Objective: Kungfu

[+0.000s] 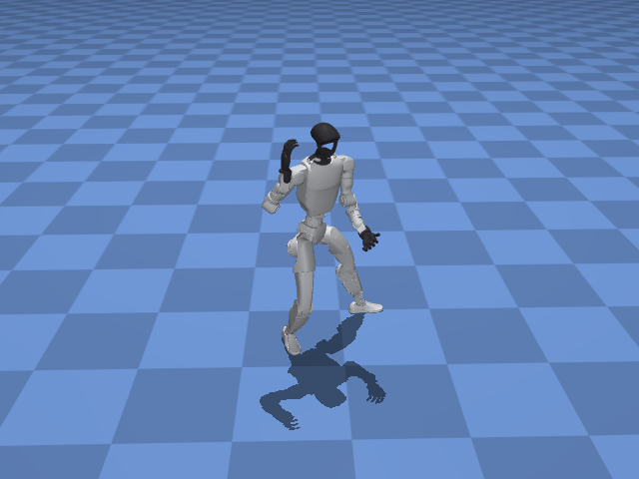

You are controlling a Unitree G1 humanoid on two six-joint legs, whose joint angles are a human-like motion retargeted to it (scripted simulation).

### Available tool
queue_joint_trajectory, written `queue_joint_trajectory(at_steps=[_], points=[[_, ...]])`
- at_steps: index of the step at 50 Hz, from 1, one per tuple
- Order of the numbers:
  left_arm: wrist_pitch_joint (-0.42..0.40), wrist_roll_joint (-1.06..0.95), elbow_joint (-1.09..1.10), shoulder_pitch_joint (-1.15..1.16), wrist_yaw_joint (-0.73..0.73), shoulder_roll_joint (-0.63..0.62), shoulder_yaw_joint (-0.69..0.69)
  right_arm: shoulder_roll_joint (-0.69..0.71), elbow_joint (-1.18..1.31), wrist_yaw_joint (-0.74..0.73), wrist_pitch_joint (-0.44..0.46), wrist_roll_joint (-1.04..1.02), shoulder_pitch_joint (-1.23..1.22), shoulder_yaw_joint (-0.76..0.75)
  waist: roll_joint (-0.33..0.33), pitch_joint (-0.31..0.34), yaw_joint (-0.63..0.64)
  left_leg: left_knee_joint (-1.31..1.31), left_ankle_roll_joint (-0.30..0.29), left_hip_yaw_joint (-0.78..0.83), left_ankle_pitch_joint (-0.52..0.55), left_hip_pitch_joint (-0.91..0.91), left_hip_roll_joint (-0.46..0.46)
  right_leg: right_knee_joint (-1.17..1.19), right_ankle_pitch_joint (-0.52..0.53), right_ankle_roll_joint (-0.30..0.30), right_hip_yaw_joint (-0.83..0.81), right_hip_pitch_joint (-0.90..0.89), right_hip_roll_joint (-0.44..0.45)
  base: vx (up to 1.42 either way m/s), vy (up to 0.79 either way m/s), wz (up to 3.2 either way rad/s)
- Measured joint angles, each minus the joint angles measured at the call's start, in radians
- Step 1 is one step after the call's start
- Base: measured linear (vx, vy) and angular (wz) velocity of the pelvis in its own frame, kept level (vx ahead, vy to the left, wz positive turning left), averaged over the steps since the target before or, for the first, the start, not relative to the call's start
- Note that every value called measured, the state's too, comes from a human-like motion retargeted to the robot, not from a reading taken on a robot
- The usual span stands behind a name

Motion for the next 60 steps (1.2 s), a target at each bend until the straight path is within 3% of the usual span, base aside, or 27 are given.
queue_joint_trajectory(at_steps=[10, 18, 25, 28, 30, 33, 35, 38, 40, 42, 45, 48, 52, 56, 60], points=[[-0.032, 0.182, 0.001, 0.062, 0.041, 0.095, 0.069, 0.003, 0.053, 0.056, 0.017, 0.004, 0.159, -0.147, -0.009, 0.007, -0.006, -0.024, -0.02, 0.007, -0.047, -0.006, -0.116, -0.071, 0.098, 0.044, 0.07, -0.024, -0.075, 0.02, 0.22, 0.2], [-0.048, 0.323, 0.032, 0.136, 0.058, 0.218, 0.181, 0.084, 0.225, 0.154, 0.037, -0.092, 0.305, -0.198, 0.018, 0.076, 0.06, 0.093, -0.001, -0.083, -0.116, -0.101, -0.075, -0.271, 0.229, 0.058, 0.069, 0.063, -0.005, 0.08, 0.29, 0.15], [-0.084, 0.609, 0.086, 0.314, 0.184, 0.319, 0.266, 0.114, 0.584, 0.422, 0.069, -0.125, 0.291, 0.062, 0.034, 0.073, 0.137, 0.279, 0.08, -0.175, -0.238, -0.267, -0.11, -0.427, 0.321, 0.067, 0.08, 0.106, -0.001, 0.14, 0.47, 0.43], [-0.068, 0.736, 0.114, 0.4, 0.273, 0.323, 0.291, 0.179, 0.77, 0.532, 0.091, -0.16, 0.266, 0.218, 0.037, 0.07, 0.172, 0.331, 0.119, -0.226, -0.273, -0.319, -0.177, -0.48, 0.293, 0.095, 0.098, 0.155, 0.005, 0.21, 0.54, 1.24], [-0.037, 0.825, 0.14, 0.442, 0.337, 0.32, 0.289, 0.262, 0.893, 0.595, 0.112, -0.173, 0.26, 0.315, 0.039, 0.066, 0.201, 0.351, 0.13, -0.278, -0.281, -0.352, -0.24, -0.505, 0.223, 0.108, 0.118, 0.203, 0.02, 0.22, 0.54, 2.06], [0.025, 1.019, 0.206, 0.465, 0.462, 0.292, 0.264, 0.453, 1.102, 0.622, 0.123, -0.177, 0.268, 0.448, 0.04, 0.035, 0.267, 0.409, 0.208, -0.332, -0.376, -0.413, -0.353, -0.594, 0.188, 0.108, 0.068, 0.346, 0.038, 0.2, 0.41, 3.25], [0.064, 1.157, 0.276, 0.464, 0.543, 0.271, 0.25, 0.607, 1.247, 0.605, 0.134, -0.137, 0.244, 0.553, 0.013, -0.008, 0.323, 0.458, 0.258, -0.293, -0.47, -0.449, -0.406, -0.659, 0.227, 0.125, 0.07, 0.432, 0.054, 0.13, 0.04, 4.06], [0.108, 1.36, 0.374, 0.499, 0.561, 0.273, 0.261, 0.772, 1.32, 0.59, 0.161, 0.068, 0.107, 0.72, -0.051, -0.072, 0.443, 0.55, 0.358, -0.111, -0.559, -0.484, -0.395, -0.718, 0.278, 0.186, 0.02, 0.537, 0.085, 0.23, -0.09, 3.78], [0.153, 1.487, 0.412, 0.556, 0.525, 0.307, 0.264, 0.822, 1.259, 0.603, 0.19, 0.193, -0.073, 0.747, -0.099, -0.082, 0.563, 0.579, 0.332, -0.075, -0.492, -0.493, -0.387, -0.759, 0.299, 0.195, -0.014, 0.609, 0.12, 0.19, -0.43, 2.37], [0.216, 1.594, 0.45, 0.602, 0.487, 0.344, 0.248, 0.787, 1.139, 0.657, 0.275, 0.299, -0.326, 0.647, -0.117, -0.071, 0.724, 0.62, 0.287, -0.144, -0.396, -0.553, -0.372, -0.768, 0.318, 0.195, 0.08, 0.625, 0.198, -0.01, -0.58, 1.09], [0.317, 1.715, 0.595, 0.707, 0.455, 0.368, 0.282, 0.697, 0.937, 0.758, 0.392, 0.469, -0.638, 0.537, -0.15, -0.096, 0.836, 0.699, 0.275, -0.193, -0.423, -0.632, -0.393, -0.737, 0.321, 0.195, 0.187, 0.622, 0.25, 0.55, -0.22, 0.83], [0.424, 1.768, 0.761, 0.873, 0.393, 0.344, 0.391, 0.626, 0.788, 0.789, 0.365, 0.613, -0.824, 0.613, -0.217, -0.164, 0.815, 0.738, 0.251, -0.185, -0.463, -0.663, -0.422, -0.745, 0.312, 0.195, 0.151, 0.624, 0.216, 0.86, 0.16, 0.5], [0.444, 1.75, 0.883, 0.997, 0.301, 0.214, 0.454, 0.632, 0.698, 0.828, 0.371, 0.557, -0.977, 0.622, -0.267, -0.169, 0.696, 0.737, 0.175, -0.185, -0.492, -0.651, -0.481, -0.756, 0.327, 0.16, 0.138, 0.628, 0.175, 0.42, 0.03, 0.32], [0.409, 1.837, 0.895, 0.965, 0.218, 0.138, 0.398, 0.619, 0.655, 0.646, 0.238, 0.439, -1.011, 0.637, -0.312, -0.143, 0.696, 0.742, 0.063, -0.218, -0.506, -0.641, -0.472, -0.776, 0.429, 0.164, 0.115, 0.615, 0.145, 0.29, -0.16, -0.66], [0.358, 2.029, 0.895, 0.848, 0.101, 0.172, 0.307, 0.631, 0.596, 0.45, 0.028, 0.434, -0.966, 0.642, -0.339, -0.168, 0.684, 0.737, 0.077, -0.239, -0.58, -0.65, -0.447, -0.804, 0.651, 0.195, 0.188, 0.576, 0.177, 0.38, -0.16, -0.5]])
